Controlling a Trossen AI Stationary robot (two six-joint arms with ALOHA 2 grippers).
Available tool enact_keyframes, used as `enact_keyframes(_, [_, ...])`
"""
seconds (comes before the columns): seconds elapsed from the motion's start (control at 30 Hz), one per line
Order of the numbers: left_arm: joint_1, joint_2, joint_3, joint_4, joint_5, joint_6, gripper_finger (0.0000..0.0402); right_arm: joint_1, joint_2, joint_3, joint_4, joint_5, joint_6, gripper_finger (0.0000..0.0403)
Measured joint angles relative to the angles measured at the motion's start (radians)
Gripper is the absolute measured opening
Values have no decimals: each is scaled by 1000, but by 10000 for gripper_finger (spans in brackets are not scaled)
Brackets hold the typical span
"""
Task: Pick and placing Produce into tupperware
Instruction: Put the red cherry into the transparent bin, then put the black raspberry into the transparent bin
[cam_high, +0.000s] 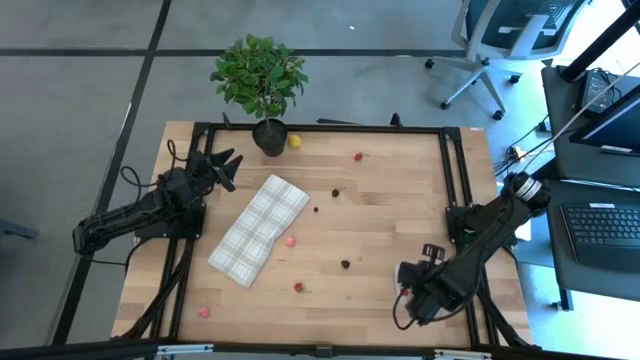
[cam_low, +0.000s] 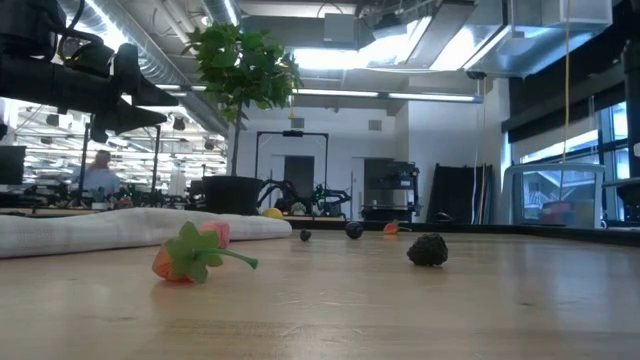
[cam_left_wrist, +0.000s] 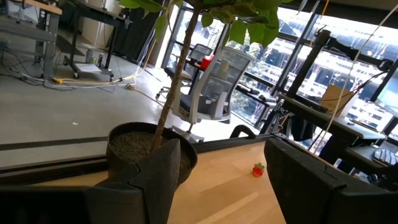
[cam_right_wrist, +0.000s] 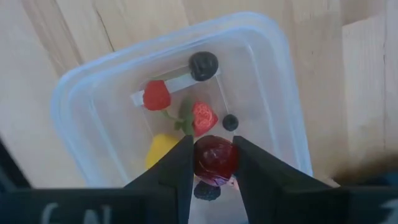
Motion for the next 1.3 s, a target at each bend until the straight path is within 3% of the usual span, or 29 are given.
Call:
enact_keyframes(0.5, [0,0,0,0,0,0,225,-14,1,35,40,-17,20,235])
enact_keyframes(0.73, [0,0,0,0,0,-1,225,-75,1,156,236,20,-237,242])
enact_keyframes(1.0, [0,0,0,0,0,-1,225,-110,0,179,580,344,-650,242])
enact_keyframes(1.07, [0,0,0,0,0,-1,225,-130,1,165,581,375,-653,242])
enact_keyframes(1.2, [0,0,0,0,0,-1,225,-213,1,129,557,385,-486,236])
enact_keyframes(1.3, [0,0,0,0,0,0,225,-269,1,82,553,373,-477,233])
